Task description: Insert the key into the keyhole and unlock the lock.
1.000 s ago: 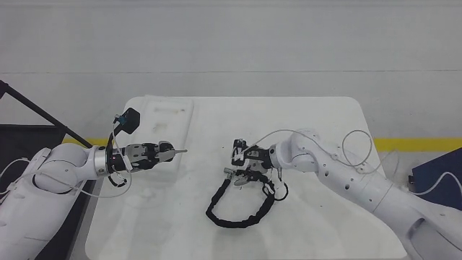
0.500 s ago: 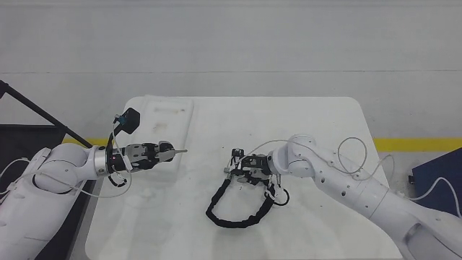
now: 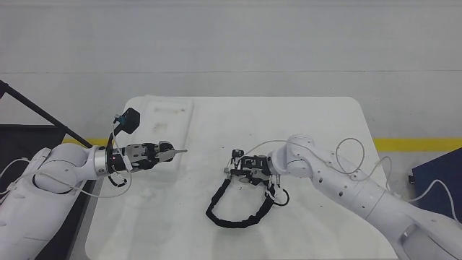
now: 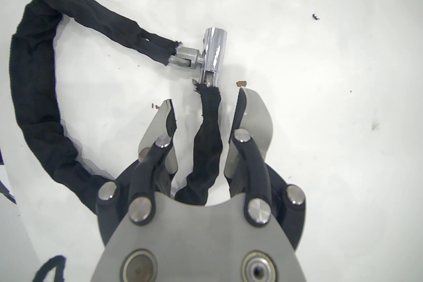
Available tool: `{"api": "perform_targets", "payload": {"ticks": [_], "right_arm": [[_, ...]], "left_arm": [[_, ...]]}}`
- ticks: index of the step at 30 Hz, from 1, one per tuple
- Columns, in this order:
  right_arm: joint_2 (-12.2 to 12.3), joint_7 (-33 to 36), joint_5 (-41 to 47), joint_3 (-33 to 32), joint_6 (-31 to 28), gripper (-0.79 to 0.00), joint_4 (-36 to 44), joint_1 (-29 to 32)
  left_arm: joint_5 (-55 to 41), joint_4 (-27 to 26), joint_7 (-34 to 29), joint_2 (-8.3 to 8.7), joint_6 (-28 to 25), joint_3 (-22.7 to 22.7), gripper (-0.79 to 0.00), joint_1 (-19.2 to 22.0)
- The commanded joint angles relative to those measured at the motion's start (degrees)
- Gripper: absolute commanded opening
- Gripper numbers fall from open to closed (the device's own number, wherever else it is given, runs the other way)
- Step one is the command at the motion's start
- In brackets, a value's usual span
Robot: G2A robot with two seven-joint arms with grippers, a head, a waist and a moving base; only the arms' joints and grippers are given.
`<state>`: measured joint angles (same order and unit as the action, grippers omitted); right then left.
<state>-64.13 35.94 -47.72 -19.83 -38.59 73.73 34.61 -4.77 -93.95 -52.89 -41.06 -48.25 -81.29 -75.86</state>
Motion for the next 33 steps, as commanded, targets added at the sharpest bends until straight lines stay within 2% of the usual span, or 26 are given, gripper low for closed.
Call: {"api": "perform_targets", "payload": {"ticks": [1,8,12,21,23,27,33], "right_arm": [[-0.2,0.1,-0.4,-0.2,0.0,-0.419,-0.2,0.1],[-1.2,0.7,-0.8,-0.6,-0.4,-0.437,-1.0,0.3],[-1.8,1.3,-1.2,-0.8,-0.5,-0.486,-1.5,0.3],[-3.3,3.6,-1.3,-0.7,-1.2,-0.489,-3.3,0.2],[-3.6,3.8,-1.3,-0.8,-1.3,-0.545,-3.6,0.2],[-4.2,4.1,-1.9,-0.8,-1.6,-0.785,-4.0,0.1],[-5.0,4.3,-3.8,-0.7,-1.6,-0.785,-4.5,0.2]], "left_arm": [[0.0,0.0,0.0,0.0,0.0,0.0,-0.785,0.0],[0.0,0.0,0.0,0.0,0.0,0.0,-0.785,0.0],[0.0,0.0,0.0,0.0,0.0,0.0,-0.785,0.0],[0.0,0.0,0.0,0.0,0.0,0.0,-0.785,0.0],[0.0,0.0,0.0,0.0,0.0,0.0,-0.785,0.0],[0.0,0.0,0.0,0.0,0.0,0.0,-0.785,0.0],[0.0,0.0,0.0,0.0,0.0,0.0,-0.785,0.0]]}}
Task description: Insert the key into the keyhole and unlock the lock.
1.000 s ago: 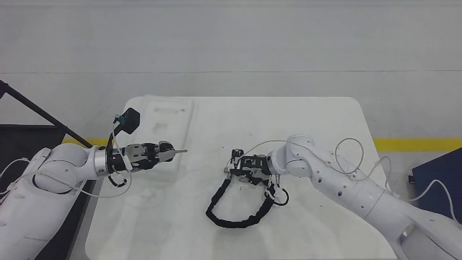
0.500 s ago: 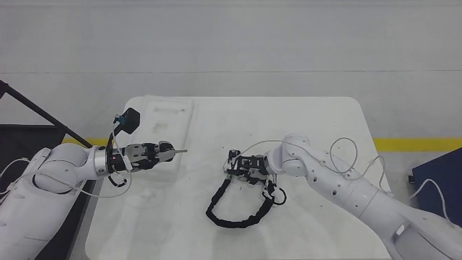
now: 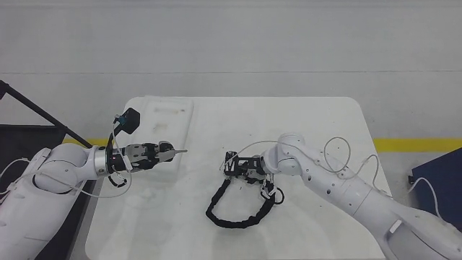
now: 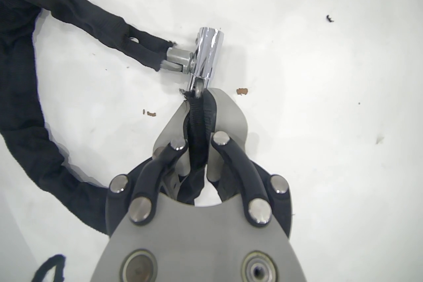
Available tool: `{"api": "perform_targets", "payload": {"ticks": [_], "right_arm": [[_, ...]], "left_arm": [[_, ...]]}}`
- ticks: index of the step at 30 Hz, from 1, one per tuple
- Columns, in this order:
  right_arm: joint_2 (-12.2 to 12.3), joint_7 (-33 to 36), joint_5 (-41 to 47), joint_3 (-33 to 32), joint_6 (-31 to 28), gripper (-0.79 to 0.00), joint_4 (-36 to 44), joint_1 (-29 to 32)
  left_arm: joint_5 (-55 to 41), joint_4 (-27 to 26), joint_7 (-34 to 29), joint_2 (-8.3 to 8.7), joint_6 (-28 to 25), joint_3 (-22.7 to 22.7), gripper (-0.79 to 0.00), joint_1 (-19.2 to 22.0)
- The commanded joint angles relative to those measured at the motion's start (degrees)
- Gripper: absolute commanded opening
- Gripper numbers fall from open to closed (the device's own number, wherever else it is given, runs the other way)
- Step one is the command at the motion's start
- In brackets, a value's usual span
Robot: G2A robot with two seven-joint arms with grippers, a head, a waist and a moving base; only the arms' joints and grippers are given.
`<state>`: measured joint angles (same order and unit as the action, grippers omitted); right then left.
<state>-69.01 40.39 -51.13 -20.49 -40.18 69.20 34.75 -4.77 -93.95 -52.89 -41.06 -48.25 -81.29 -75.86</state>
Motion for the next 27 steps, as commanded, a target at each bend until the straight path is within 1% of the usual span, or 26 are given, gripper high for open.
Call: {"api": "perform_targets", "payload": {"ticks": [1,4,7,13,15,19,24,26,27], "right_arm": [[-0.2,-0.6,-0.8,-0.2,0.0,-0.785,0.1,0.0],[0.0,-2.6,-2.5,-1.3,-0.2,-0.785,0.8,0.0],[0.7,-4.9,-5.7,-2.7,-0.1,-0.785,2.4,0.3],[3.0,-9.5,-15.6,-6.0,1.5,-0.785,8.2,2.4],[3.9,-12.0,-17.6,-7.4,1.0,-0.785,10.0,3.8],[5.7,-19.0,-18.9,-10.6,-5.0,-0.785,11.7,5.8],[7.4,-30.7,-19.7,-14.2,-14.7,-0.785,12.1,7.5],[7.8,-37.6,-19.6,-15.3,-17.8,-0.785,11.9,8.3],[8.0,-41.9,-19.5,-15.4,-17.8,-0.785,11.9,8.9]], "left_arm": [[0.0,0.0,0.0,0.0,0.0,0.0,-0.785,0.0],[0.0,0.0,0.0,0.0,0.0,0.0,-0.785,0.0],[0.0,0.0,0.0,0.0,0.0,0.0,-0.785,0.0],[0.0,0.0,0.0,0.0,0.0,0.0,-0.785,0.0],[0.0,0.0,0.0,0.0,0.0,0.0,-0.785,0.0],[0.0,0.0,0.0,0.0,0.0,0.0,-0.785,0.0],[0.0,0.0,0.0,0.0,0.0,0.0,-0.785,0.0],[0.0,0.0,0.0,0.0,0.0,0.0,-0.785,0.0],[0.0,0.0,0.0,0.0,0.0,0.0,-0.785,0.0]]}}
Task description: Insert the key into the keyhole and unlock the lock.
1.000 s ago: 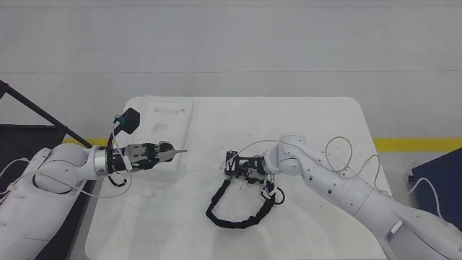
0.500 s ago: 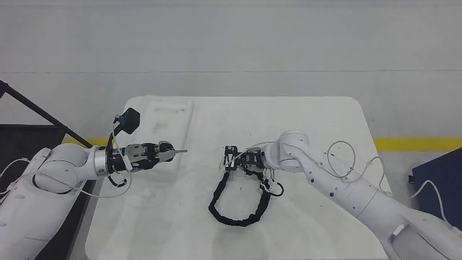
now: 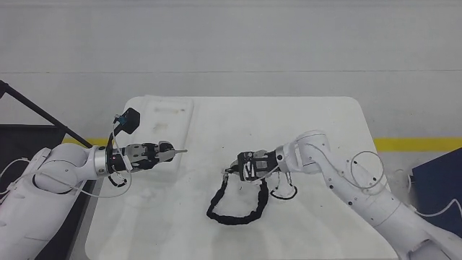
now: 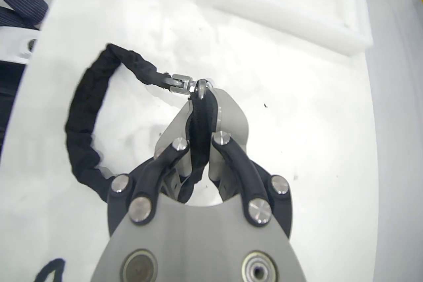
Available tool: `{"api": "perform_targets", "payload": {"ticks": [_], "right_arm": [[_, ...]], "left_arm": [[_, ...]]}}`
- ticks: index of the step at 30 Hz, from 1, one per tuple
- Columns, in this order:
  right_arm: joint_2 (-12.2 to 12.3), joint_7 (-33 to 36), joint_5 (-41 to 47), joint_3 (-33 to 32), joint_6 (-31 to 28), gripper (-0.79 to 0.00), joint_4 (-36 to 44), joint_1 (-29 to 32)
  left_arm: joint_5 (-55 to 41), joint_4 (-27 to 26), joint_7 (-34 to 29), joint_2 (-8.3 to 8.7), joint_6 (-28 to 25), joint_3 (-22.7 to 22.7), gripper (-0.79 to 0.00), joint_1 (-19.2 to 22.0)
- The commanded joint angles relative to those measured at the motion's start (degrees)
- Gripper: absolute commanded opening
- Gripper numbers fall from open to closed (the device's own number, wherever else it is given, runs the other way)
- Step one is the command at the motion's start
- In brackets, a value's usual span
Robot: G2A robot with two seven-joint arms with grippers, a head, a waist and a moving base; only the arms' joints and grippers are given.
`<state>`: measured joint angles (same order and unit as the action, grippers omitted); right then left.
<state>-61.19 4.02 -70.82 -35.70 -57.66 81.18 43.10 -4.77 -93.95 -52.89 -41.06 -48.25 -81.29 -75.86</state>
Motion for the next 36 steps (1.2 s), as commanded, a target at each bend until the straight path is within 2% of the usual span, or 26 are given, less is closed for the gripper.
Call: {"api": "perform_targets", "payload": {"ticks": [1,6,11,17,29,32,34,36], "right_arm": [[0.4,-9.8,0.4,0.4,-0.3,-0.785,-0.2,1.0],[2.2,-31.0,-4.4,3.6,-0.3,-0.785,-1.0,-0.3],[3.8,-50.6,-13.1,6.9,-0.1,-0.785,-2.7,-2.3],[4.2,-51.8,-7.2,10.1,1.1,-0.785,-0.2,-2.9],[4.2,-51.8,-7.2,10.1,1.1,-0.785,-0.2,-2.9],[3.8,-51.8,-8.9,9.3,6.5,-0.785,1.6,-2.1],[3.4,-55.8,-11.9,9.0,12.1,-0.785,0.7,-1.2],[2.8,-62.6,-15.4,9.2,16.8,-0.785,0.1,-0.7]], "left_arm": [[0.0,0.0,0.0,0.0,0.0,0.0,-0.785,0.0],[0.0,0.0,0.0,0.0,0.0,0.0,-0.785,0.0],[0.0,0.0,0.0,0.0,0.0,0.0,-0.785,0.0],[0.0,0.0,0.0,0.0,0.0,0.0,-0.785,0.0],[0.0,0.0,0.0,0.0,0.0,0.0,-0.785,0.0],[0.0,0.0,0.0,0.0,0.0,0.0,-0.785,0.0],[0.0,0.0,0.0,0.0,0.0,0.0,-0.785,0.0],[0.0,0.0,0.0,0.0,0.0,0.0,-0.785,0.0]]}}
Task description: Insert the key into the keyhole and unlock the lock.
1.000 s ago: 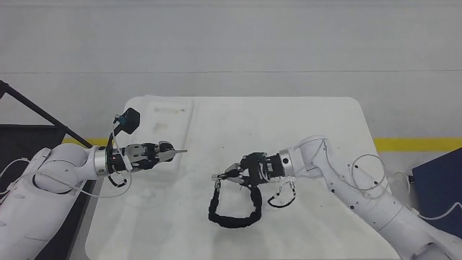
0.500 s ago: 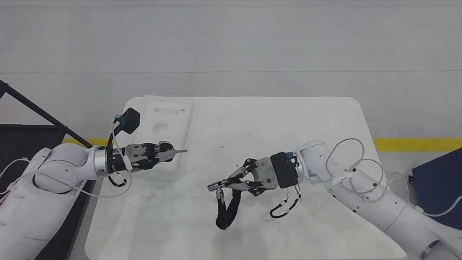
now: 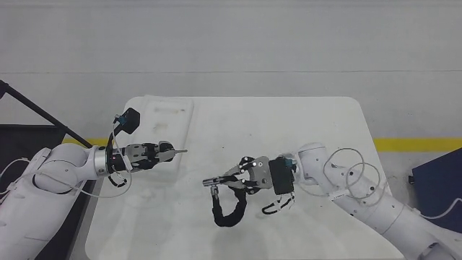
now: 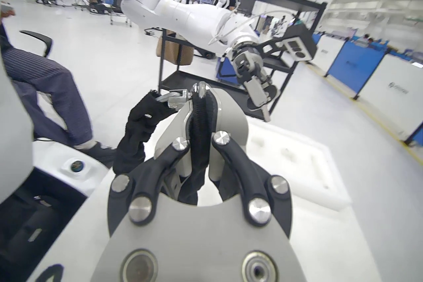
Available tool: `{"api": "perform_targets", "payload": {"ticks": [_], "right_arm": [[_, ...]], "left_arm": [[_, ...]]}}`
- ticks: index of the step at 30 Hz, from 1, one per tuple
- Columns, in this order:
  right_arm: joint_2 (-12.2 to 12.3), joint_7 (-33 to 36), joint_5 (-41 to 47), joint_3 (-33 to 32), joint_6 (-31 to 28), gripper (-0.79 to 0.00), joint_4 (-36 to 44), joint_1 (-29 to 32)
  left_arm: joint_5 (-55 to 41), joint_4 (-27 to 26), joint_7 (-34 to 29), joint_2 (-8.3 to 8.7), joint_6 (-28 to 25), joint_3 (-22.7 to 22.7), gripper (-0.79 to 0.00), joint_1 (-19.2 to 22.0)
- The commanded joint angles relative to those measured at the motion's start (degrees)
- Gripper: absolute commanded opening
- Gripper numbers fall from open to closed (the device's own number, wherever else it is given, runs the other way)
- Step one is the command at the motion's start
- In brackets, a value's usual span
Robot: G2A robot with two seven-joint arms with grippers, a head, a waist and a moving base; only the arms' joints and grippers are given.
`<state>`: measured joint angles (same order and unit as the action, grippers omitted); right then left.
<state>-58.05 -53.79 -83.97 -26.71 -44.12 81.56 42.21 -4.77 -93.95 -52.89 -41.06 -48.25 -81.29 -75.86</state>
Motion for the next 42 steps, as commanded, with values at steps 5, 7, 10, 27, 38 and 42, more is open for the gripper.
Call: {"api": "perform_targets", "payload": {"ticks": [5,7,10,27,38,42], "right_arm": [[-1.9,-23.4,-11.0,2.9,17.0,-0.785,-6.8,0.4],[-2.5,-28.0,-13.8,3.3,22.2,-0.785,-12.1,-0.5],[-3.5,-29.6,-18.3,3.6,28.4,-0.785,-17.1,-1.3],[-4.3,-32.1,-17.5,2.2,32.7,-0.785,-20.3,-1.4],[-4.3,-32.1,-17.5,2.2,32.7,-0.785,-20.3,-1.4],[-4.3,-32.1,-17.5,2.2,32.7,-0.785,-20.3,-1.4]], "left_arm": [[0.0,0.0,0.0,0.0,0.0,0.0,-0.785,0.0],[0.0,0.0,0.0,0.0,0.0,0.0,-0.785,0.0],[0.0,0.0,0.0,0.0,0.0,0.0,-0.785,0.0],[0.0,0.0,0.0,0.0,0.0,0.0,-0.785,0.0],[0.0,0.0,0.0,0.0,0.0,0.0,-0.785,0.0],[0.0,0.0,0.0,0.0,0.0,0.0,-0.785,0.0]]}}
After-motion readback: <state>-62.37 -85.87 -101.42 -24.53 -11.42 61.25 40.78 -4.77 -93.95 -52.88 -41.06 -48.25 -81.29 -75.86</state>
